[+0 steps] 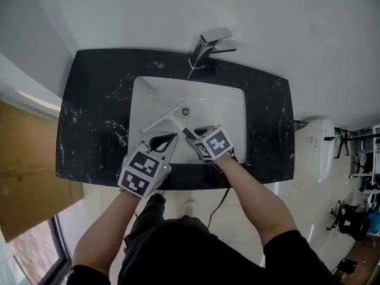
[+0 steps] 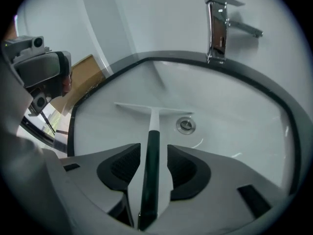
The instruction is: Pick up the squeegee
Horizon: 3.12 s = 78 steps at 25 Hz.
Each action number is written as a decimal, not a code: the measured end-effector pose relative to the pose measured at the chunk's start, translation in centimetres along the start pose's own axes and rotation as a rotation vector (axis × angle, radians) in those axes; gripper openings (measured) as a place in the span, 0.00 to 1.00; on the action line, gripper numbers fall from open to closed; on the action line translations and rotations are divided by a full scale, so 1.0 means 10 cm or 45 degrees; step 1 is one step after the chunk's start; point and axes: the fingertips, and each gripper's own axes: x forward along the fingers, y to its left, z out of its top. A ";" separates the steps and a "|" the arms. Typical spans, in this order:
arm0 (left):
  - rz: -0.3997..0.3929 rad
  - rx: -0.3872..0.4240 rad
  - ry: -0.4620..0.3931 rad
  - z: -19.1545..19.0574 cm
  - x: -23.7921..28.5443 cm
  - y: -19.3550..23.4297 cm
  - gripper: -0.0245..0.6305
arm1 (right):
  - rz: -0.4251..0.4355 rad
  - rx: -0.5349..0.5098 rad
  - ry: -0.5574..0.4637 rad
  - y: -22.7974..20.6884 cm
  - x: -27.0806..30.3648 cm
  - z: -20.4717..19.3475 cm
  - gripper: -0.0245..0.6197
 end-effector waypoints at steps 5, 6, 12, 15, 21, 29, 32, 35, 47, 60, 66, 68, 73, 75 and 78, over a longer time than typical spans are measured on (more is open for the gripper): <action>-0.036 -0.046 -0.011 -0.01 0.06 0.06 0.04 | 0.078 0.030 0.099 -0.05 0.22 -0.07 0.31; -0.036 -0.052 -0.014 -0.01 0.05 0.07 0.04 | 0.089 0.037 0.115 -0.06 0.26 -0.10 0.31; -0.007 -0.082 -0.040 0.00 -0.07 0.14 0.04 | 0.092 0.025 0.101 -0.07 0.24 -0.07 0.19; -0.002 -0.075 -0.065 0.05 -0.15 0.12 0.04 | 0.067 0.027 0.034 -0.09 0.10 0.04 0.19; -0.012 -0.015 -0.140 0.21 -0.41 -0.12 0.04 | 0.026 0.033 -0.141 0.03 -0.53 0.20 0.19; 0.010 0.111 -0.314 0.47 -0.96 -1.16 0.04 | -0.092 0.049 -0.605 0.35 -2.27 -0.26 0.19; 0.026 0.119 -0.354 0.44 -1.17 -1.78 0.04 | -0.148 0.047 -0.773 0.47 -2.99 -0.77 0.19; 0.040 0.100 -0.369 0.32 -1.33 -2.37 0.04 | -0.198 0.055 -0.881 0.55 -3.60 -1.35 0.19; -0.005 0.211 -0.364 -0.11 -1.71 -3.67 0.04 | -0.334 0.205 -1.100 1.28 -4.25 -2.98 0.19; -0.043 0.261 -0.400 -0.31 -2.24 -3.28 0.04 | -0.426 0.160 -1.157 1.93 -4.07 -2.54 0.19; -0.031 0.243 -0.422 -0.31 -2.37 -3.14 0.04 | -0.424 0.138 -1.141 2.05 -4.02 -2.41 0.19; -0.032 0.244 -0.420 -0.31 -2.38 -3.15 0.04 | -0.420 0.134 -1.138 2.07 -4.02 -2.40 0.19; -0.032 0.239 -0.418 -0.32 -2.38 -3.15 0.04 | -0.415 0.127 -1.132 2.08 -4.01 -2.40 0.19; -0.031 0.237 -0.419 -0.33 -2.39 -3.16 0.04 | -0.415 0.125 -1.132 2.09 -4.02 -2.41 0.19; -0.034 0.238 -0.422 -0.33 -2.39 -3.17 0.04 | -0.415 0.123 -1.130 2.09 -4.02 -2.41 0.19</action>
